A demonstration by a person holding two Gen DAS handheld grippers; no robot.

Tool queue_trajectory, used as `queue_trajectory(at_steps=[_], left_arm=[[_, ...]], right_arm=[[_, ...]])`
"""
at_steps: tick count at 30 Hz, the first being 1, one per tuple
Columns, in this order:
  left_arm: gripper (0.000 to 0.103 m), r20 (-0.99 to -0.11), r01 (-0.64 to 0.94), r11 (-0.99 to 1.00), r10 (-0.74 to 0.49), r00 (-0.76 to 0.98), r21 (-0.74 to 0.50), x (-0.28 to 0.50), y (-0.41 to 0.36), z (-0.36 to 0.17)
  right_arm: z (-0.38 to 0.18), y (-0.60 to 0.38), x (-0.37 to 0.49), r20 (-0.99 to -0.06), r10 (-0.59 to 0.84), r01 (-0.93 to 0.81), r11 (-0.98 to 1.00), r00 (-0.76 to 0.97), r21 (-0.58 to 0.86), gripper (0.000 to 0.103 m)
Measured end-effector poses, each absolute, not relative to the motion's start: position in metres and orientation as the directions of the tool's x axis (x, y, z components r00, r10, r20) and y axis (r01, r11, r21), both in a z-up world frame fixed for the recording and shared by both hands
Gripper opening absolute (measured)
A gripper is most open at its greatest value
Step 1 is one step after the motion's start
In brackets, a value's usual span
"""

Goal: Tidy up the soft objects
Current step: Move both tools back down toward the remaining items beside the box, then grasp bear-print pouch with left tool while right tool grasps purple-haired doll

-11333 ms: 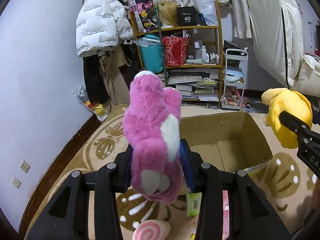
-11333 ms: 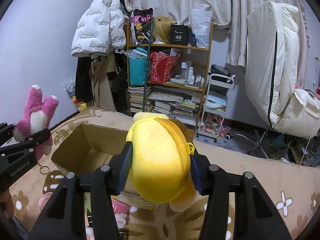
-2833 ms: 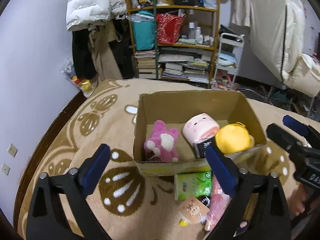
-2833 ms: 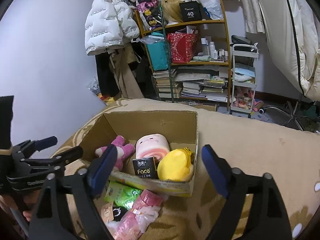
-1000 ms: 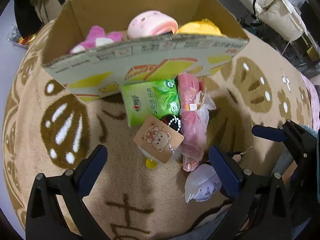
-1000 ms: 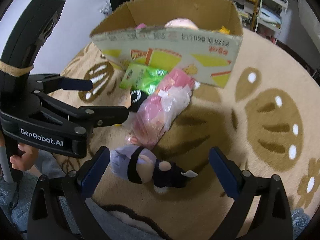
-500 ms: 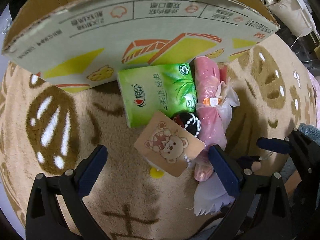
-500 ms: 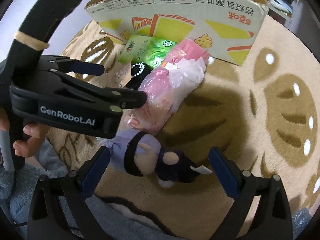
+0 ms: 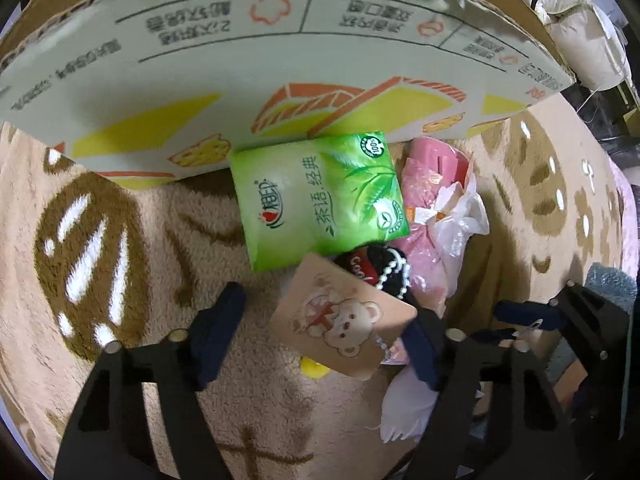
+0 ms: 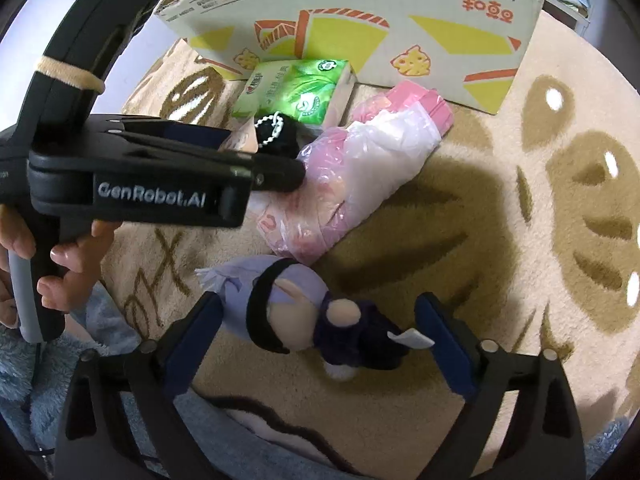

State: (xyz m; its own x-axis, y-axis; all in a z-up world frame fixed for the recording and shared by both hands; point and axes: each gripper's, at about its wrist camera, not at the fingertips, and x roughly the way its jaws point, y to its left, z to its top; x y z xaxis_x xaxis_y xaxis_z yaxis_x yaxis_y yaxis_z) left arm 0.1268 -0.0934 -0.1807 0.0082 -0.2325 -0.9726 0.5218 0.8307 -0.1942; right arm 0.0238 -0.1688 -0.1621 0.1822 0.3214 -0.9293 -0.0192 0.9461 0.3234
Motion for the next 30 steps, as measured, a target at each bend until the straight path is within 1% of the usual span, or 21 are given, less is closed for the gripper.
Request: queue_trajectory(at_steps=[1,2,4,5,7,10,12,23,24,25,27,28,30], left_arm=[[0.062,-0.971,0.520,0.829,-0.239,0.002,-0.203,0.130,-0.091,-0.180],[0.060,-0.970,0.520,0.828,-0.245,-0.004,-0.211,0.132,-0.093,-0.181],[0.053,-0.969,0.523,0.825,-0.248,-0.010,-0.216,0.129,-0.095,-0.181],[0.052,-0.969,0.525,0.824,-0.246,-0.011,-0.215,0.127,-0.090,-0.178],[0.047,-0.968,0.523,0.824,-0.249,-0.013,-0.219,0.124,-0.091,-0.178],[0.042,-0.967,0.515,0.828,-0.254,-0.006,-0.221,0.113,-0.086,-0.171],[0.040,-0.967,0.509,0.832,-0.257,-0.001,-0.221,0.111,-0.084,-0.169],[0.039,-0.970,0.453,0.869,-0.241,0.037,-0.199,0.102,-0.069,-0.157],[0.039,-0.970,0.446,0.873,-0.238,0.042,-0.195,0.102,-0.067,-0.156],[0.039,-0.971,0.440,0.878,-0.236,0.049,-0.191,0.102,-0.065,-0.155],[0.039,-0.971,0.430,0.883,-0.233,0.059,-0.186,0.100,-0.060,-0.152],[0.039,-0.970,0.427,0.885,-0.236,0.059,-0.189,0.100,-0.060,-0.151],[0.039,-0.968,0.422,0.885,-0.244,0.062,-0.196,0.099,-0.057,-0.147]], right_arm=[[-0.163,-0.169,0.025,-0.927,0.329,-0.022,0.943,0.182,0.331,0.093],[-0.163,-0.168,0.025,-0.924,0.339,-0.028,0.940,0.180,0.339,0.091],[-0.161,-0.162,0.025,-0.925,0.333,-0.034,0.942,0.180,0.333,0.090],[-0.161,-0.162,0.025,-0.925,0.333,-0.036,0.943,0.181,0.332,0.090],[-0.159,-0.161,0.024,-0.925,0.334,-0.036,0.942,0.184,0.333,0.088],[-0.158,-0.163,0.024,-0.922,0.336,-0.029,0.941,0.192,0.337,0.086],[-0.156,-0.164,0.023,-0.920,0.337,-0.028,0.941,0.198,0.339,0.085],[-0.145,-0.175,0.016,-0.921,0.313,-0.001,0.947,0.230,0.321,0.084],[-0.143,-0.177,0.016,-0.920,0.309,0.008,0.947,0.239,0.321,0.080],[-0.142,-0.180,0.015,-0.918,0.310,0.017,0.946,0.247,0.324,0.072],[-0.138,-0.185,0.014,-0.911,0.317,0.032,0.941,0.262,0.337,0.069],[-0.137,-0.188,0.014,-0.910,0.321,0.036,0.939,0.261,0.342,0.064],[-0.138,-0.190,0.013,-0.910,0.326,0.042,0.937,0.257,0.347,0.061]])
